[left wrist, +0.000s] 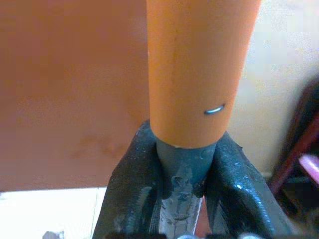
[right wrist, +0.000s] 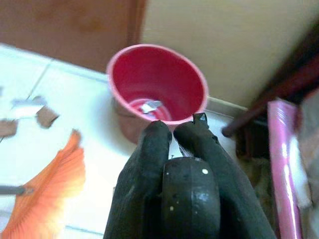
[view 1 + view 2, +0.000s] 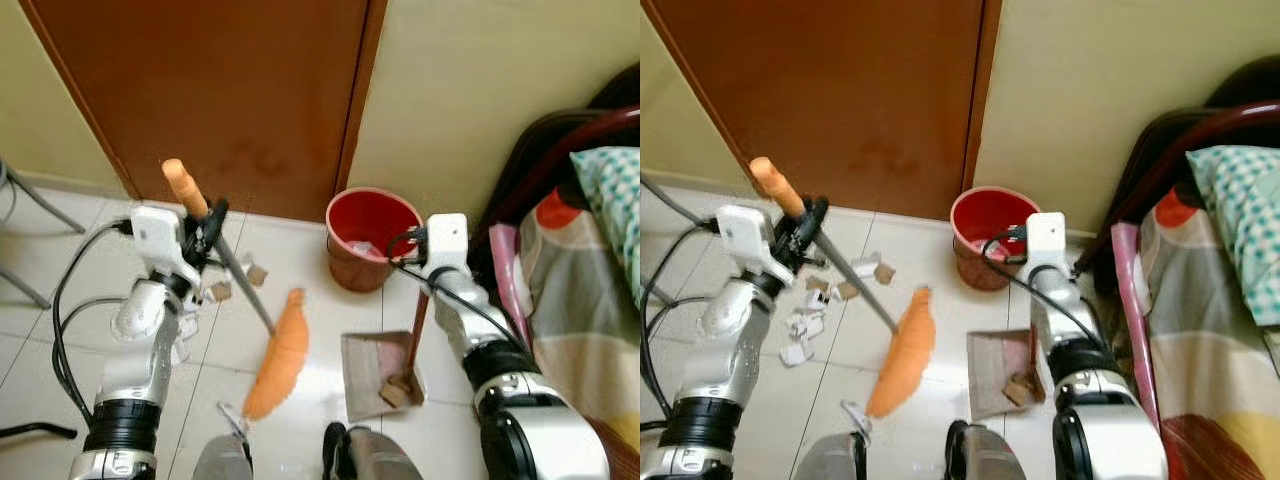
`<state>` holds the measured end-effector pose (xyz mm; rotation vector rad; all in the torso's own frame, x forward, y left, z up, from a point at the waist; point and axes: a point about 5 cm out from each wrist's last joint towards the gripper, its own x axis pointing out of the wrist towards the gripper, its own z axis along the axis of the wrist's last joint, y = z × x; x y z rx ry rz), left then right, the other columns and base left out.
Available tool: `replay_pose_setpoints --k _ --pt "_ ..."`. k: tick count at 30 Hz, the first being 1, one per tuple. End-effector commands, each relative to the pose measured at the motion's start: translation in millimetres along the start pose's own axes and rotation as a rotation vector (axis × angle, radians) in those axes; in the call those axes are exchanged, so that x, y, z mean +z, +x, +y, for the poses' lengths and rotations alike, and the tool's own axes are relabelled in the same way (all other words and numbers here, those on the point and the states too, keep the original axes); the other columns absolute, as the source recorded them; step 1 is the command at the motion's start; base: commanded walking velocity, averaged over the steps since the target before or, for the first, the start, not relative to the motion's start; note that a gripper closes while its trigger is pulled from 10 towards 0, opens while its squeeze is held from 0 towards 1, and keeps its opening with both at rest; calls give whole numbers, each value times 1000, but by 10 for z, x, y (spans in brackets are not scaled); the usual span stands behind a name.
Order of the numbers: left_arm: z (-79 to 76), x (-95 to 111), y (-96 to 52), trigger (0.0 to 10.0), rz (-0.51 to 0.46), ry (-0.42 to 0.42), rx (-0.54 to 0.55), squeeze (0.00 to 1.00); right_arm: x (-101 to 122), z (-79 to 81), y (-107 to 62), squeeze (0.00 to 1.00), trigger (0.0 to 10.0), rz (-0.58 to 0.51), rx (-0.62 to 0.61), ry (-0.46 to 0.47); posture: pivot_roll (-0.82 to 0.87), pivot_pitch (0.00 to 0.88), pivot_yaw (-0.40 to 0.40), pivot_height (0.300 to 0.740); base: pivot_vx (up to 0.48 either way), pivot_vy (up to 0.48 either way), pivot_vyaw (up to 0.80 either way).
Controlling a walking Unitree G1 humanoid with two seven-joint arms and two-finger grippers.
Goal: Sweep floor
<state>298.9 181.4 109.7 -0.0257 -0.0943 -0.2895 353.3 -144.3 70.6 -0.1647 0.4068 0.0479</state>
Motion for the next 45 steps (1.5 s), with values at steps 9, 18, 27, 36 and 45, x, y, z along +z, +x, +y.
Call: replay_pose_setpoints --k 9,18,27,36,45 --pt "-8 -199 -295 10000 86 40 71 0 -234 30 -76 0 10000 39 -34 183 66 111 -50 740 0 0 0" --pt "101 -193 -342 10000 97 116 168 0 -422 -260 -323 0 10000 -27 -227 292 22 121 -29 740 0 0 0" --pt "-48 -210 -286 10000 104 134 168 0 -33 -492 -440 0 10000 -252 -278 324 -14 135 -40 740 0 0 0" --pt "-10 -303 -332 10000 136 121 204 0 16 -516 -567 0 10000 -299 -324 355 -8 74 -46 740 0 0 0" --pt "35 -302 -320 10000 140 129 244 0 62 -692 -610 0 10000 -322 -351 295 -14 70 -43 740 0 0 0"
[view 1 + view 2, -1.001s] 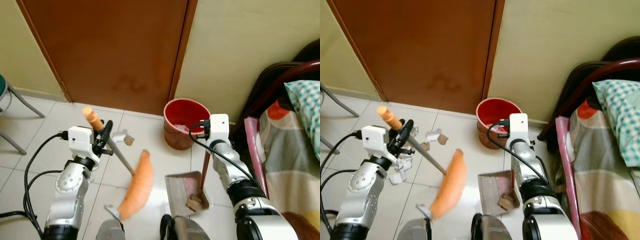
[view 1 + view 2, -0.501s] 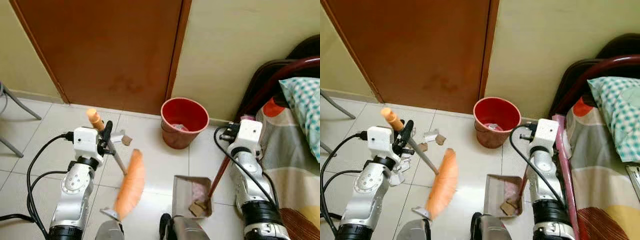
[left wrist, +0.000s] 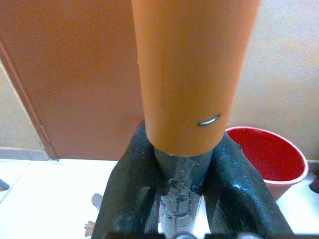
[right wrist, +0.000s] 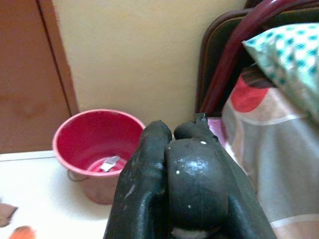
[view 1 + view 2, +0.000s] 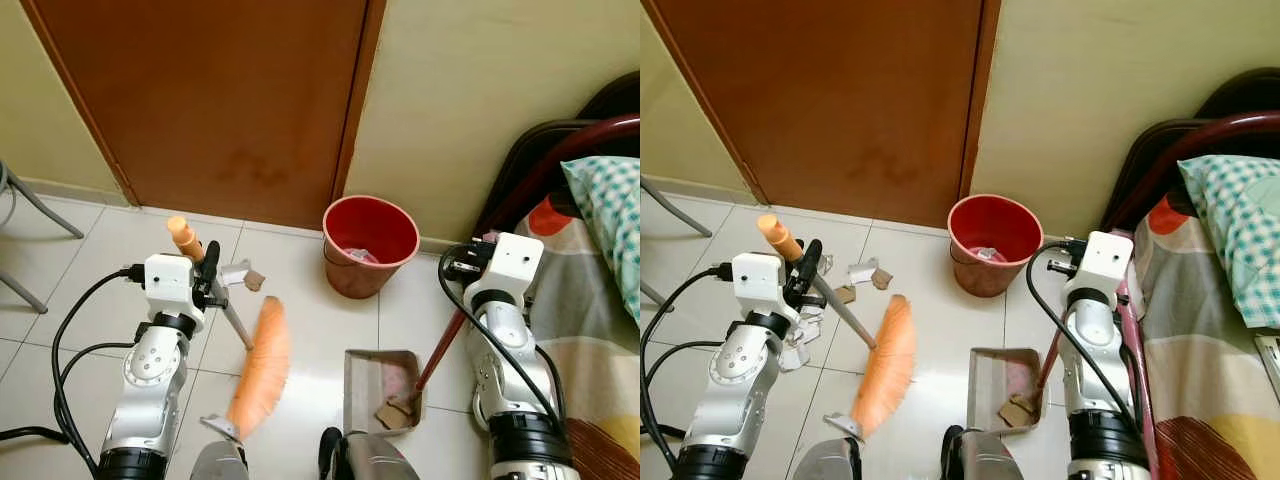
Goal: Sweep floor
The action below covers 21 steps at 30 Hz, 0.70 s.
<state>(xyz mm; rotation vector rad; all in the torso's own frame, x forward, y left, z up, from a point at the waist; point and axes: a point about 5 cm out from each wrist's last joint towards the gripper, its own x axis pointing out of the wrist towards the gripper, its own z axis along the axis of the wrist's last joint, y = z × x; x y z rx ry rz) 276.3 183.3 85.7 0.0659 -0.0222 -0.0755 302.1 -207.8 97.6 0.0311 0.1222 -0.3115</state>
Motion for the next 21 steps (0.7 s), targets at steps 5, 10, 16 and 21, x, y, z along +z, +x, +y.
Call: replay_pose_setpoints --k 5,10,16,21 --pt "-13 -102 -26 10000 50 31 9 0 250 38 119 0 10000 -120 23 -31 -16 60 -42 740 0 0 0" --pt "-26 -89 -5 10000 43 30 8 0 294 115 143 0 10000 -156 49 -86 -12 62 -46 740 0 0 0" --pt "23 -104 -30 10000 47 38 22 0 308 197 180 0 10000 -124 73 -35 4 70 -64 740 0 0 0" --pt "53 -126 -58 10000 57 48 33 0 275 210 174 0 10000 -54 67 46 4 74 -66 740 0 0 0"
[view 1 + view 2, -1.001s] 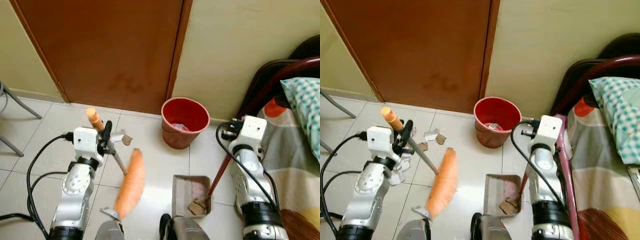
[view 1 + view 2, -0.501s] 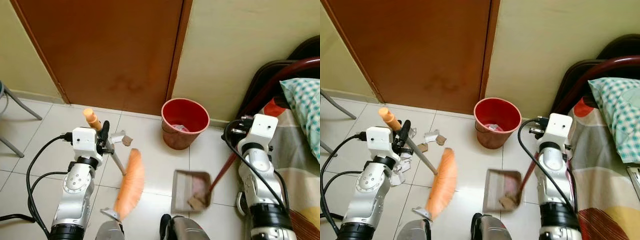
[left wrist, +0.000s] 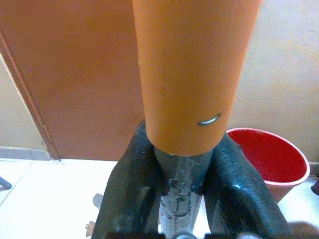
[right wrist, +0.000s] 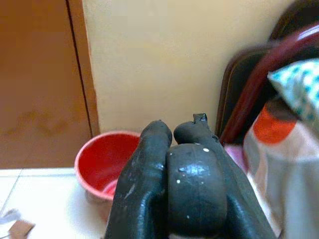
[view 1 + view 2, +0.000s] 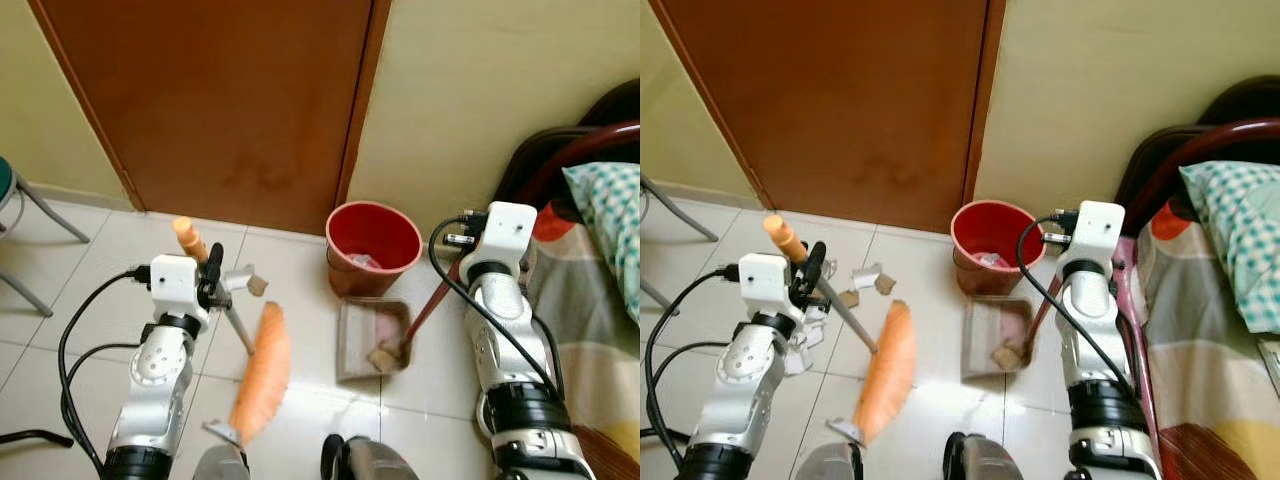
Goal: Sweep floor
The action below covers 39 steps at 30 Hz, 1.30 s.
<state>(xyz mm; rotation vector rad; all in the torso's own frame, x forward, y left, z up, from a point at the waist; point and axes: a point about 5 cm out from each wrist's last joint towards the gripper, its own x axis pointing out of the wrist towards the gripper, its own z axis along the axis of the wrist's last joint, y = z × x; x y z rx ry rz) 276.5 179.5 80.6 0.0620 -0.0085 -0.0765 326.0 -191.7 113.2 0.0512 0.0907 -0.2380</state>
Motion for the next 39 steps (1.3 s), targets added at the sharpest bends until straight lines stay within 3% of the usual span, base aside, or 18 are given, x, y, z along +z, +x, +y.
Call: replay_pose_setpoints --k 1,5,12,18,24,27,28,32,35,38,39 --pt "113 -99 -73 10000 57 63 46 0 113 -7 13 0 10000 -12 -5 49 4 74 -66 740 0 0 0" --pt "176 -168 -76 10000 107 95 100 0 310 77 7 0 10000 -46 23 94 -9 88 -53 740 0 0 0" --pt "128 -191 -44 10000 120 97 90 0 766 266 37 0 10000 -133 116 227 -18 80 -46 740 0 0 0" --pt "98 -201 -36 10000 125 87 98 0 1088 399 66 0 10000 -175 171 277 -14 79 -51 740 0 0 0" --pt "73 -216 -34 10000 129 84 98 0 1425 439 75 0 10000 -251 201 283 -15 77 -54 740 0 0 0" --pt "70 -215 -30 10000 128 81 99 0 1723 379 108 0 10000 -334 182 299 -13 77 -55 740 0 0 0" --pt "67 -215 -26 10000 127 80 99 0 1911 345 112 0 10000 -397 175 293 -17 79 -54 740 0 0 0" --pt "54 -211 -14 10000 126 78 93 0 2158 285 100 0 10000 -510 169 211 -18 80 -53 740 0 0 0" --pt "49 -206 -7 10000 125 77 91 0 2225 262 92 0 10000 -554 166 176 -17 82 -55 740 0 0 0" --pt "46 -210 -13 10000 126 74 91 0 2259 280 68 0 10000 -622 164 60 -16 84 -57 740 0 0 0" --pt "46 -210 -13 10000 126 74 91 0 2259 280 68 0 10000 -622 164 60 -16 84 -57 740 0 0 0"
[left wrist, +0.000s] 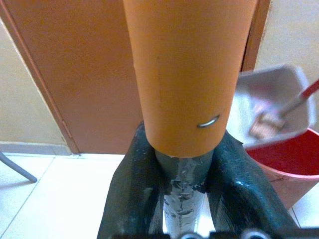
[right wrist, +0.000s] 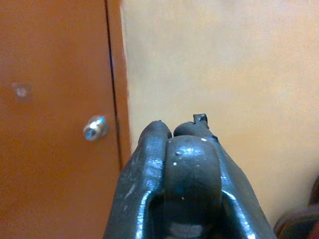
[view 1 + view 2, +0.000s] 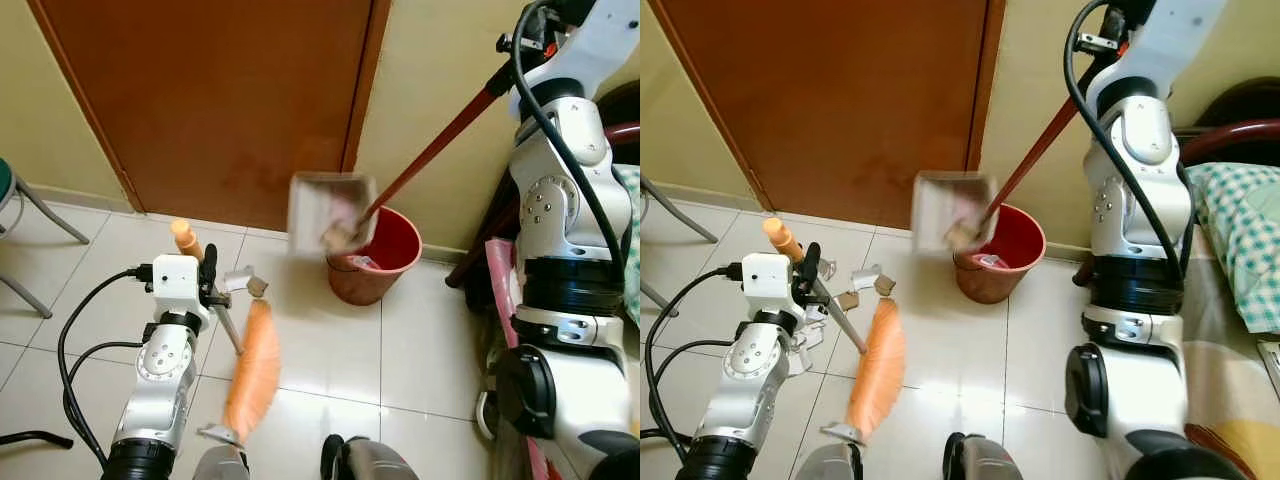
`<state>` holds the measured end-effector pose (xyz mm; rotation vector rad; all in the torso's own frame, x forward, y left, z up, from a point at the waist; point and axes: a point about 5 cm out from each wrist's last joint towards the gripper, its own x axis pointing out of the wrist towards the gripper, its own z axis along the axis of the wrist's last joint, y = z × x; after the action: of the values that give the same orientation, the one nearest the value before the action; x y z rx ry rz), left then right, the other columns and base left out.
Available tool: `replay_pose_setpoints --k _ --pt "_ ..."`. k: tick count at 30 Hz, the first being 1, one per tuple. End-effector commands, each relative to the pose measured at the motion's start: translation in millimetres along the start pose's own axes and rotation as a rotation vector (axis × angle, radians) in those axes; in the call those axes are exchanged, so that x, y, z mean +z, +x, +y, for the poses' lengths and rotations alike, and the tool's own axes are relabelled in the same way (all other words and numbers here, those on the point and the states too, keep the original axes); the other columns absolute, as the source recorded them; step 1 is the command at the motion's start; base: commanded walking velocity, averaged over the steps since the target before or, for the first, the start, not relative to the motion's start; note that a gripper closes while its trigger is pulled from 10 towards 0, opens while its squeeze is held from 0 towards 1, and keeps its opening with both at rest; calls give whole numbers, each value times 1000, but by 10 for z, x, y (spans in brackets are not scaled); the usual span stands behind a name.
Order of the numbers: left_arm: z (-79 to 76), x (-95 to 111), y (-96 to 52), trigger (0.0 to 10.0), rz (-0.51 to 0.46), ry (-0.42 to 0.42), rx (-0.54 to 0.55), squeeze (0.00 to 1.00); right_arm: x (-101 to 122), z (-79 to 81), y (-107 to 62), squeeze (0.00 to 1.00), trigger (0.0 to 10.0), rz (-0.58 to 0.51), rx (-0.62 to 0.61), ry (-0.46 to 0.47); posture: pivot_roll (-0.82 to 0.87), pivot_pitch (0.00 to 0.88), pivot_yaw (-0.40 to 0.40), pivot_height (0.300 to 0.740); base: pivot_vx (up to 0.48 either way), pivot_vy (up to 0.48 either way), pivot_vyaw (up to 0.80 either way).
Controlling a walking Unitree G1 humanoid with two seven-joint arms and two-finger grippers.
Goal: Sweep floor
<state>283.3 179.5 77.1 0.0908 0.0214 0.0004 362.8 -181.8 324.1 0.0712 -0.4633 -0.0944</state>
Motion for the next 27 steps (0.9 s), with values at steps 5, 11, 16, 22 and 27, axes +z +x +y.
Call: replay_pose_setpoints --k 5,11,16,22,27 --pt "37 -178 -79 10000 92 49 10 0 66 188 -84 0 10000 -154 117 -223 -13 93 -57 740 0 0 0" --pt "37 -173 -85 10000 92 48 10 0 -125 406 -278 0 10000 -203 273 -390 -13 105 -60 740 0 0 0" --pt "31 -154 -81 10000 81 59 8 0 -351 560 -453 0 10000 -180 386 -446 -4 104 -67 740 0 0 0" --pt "37 -139 -82 10000 75 63 15 0 -414 742 -582 0 10000 -247 561 -542 -5 108 -69 740 0 0 0" --pt "30 -139 -81 10000 74 62 13 0 -464 864 -696 0 10000 -265 715 -550 -5 107 -71 740 0 0 0"
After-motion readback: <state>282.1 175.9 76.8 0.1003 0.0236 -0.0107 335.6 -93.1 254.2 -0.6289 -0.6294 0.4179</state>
